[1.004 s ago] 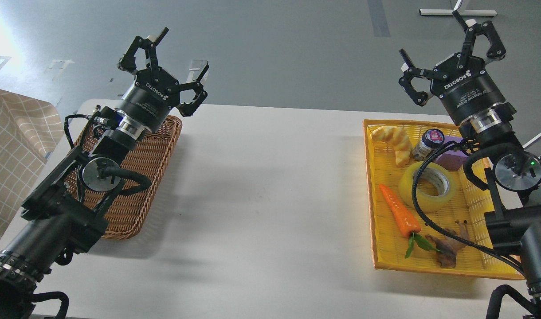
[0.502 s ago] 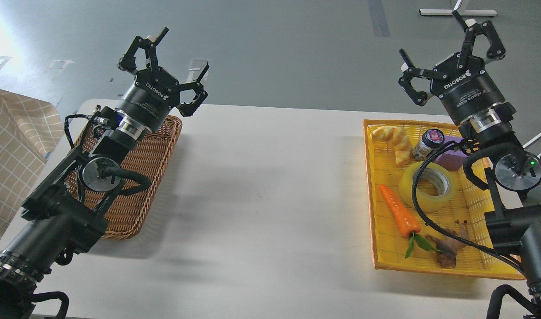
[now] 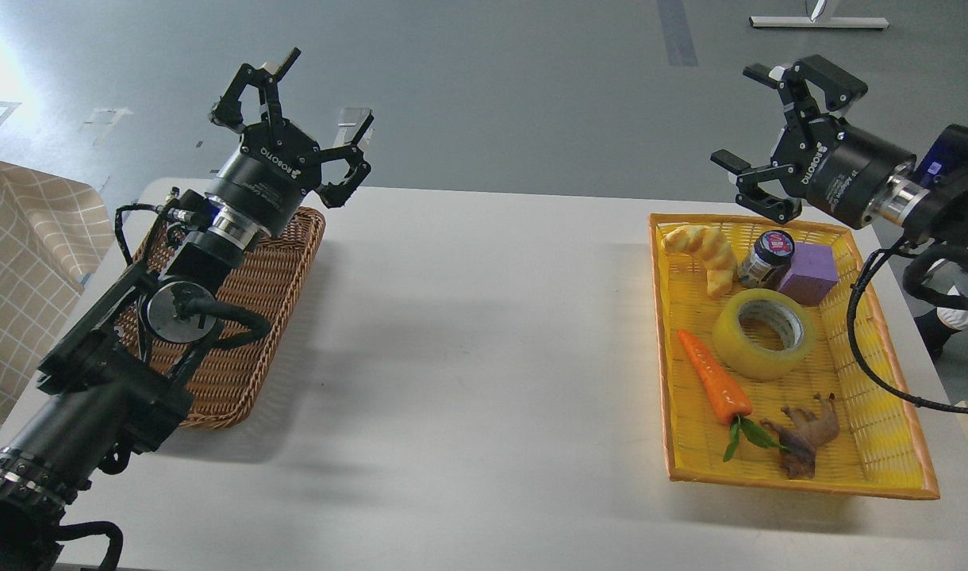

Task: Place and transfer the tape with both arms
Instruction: 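Move the right gripper down into the yellow tray toward the tape roll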

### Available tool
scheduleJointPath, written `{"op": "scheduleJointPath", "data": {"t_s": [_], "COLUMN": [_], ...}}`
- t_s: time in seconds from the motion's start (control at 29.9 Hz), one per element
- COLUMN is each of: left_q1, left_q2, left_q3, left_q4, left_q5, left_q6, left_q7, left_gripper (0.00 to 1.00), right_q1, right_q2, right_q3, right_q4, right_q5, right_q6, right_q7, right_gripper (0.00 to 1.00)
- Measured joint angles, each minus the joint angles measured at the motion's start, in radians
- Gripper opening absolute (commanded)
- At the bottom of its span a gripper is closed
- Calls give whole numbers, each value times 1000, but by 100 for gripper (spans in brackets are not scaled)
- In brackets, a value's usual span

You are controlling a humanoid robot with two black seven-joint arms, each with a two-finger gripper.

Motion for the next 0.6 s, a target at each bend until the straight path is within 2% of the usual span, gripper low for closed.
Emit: {"op": "scheduleJointPath", "data": {"t_s": [0.17, 0.43, 0.6], "left_q1": [0, 0, 1], "left_q2": [10, 19, 20], "left_q3": [-6, -16, -17], "left_q4": [-4, -4, -6], "left_q5": [0, 0, 0], "left_q6": [0, 0, 0], "left_q7": [0, 0, 0], "left_gripper": [98, 98, 98], "right_q1": [86, 109, 108], "right_q2": [-82, -164, -204], "right_q3": [-133, -244, -318], "right_q4": [12, 113, 153], "right_q5": [-163, -487, -570], "right_q6": [0, 0, 0], "right_q7": [-5, -21, -27], "right_gripper": [100, 100, 100]}}
